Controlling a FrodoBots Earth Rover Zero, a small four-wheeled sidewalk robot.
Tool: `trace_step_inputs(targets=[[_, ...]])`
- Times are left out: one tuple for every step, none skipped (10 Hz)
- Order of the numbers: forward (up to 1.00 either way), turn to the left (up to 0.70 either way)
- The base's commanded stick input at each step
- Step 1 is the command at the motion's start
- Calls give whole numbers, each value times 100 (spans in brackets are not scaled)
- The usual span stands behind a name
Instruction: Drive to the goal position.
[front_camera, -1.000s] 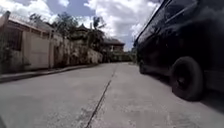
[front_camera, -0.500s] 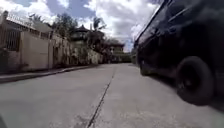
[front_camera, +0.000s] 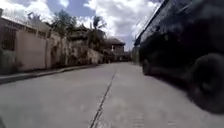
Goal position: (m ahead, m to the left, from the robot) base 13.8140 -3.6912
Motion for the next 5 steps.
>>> trace_step_inputs(targets=[[100,-19],[100,0],[100,1],[100,2],[100,2]])
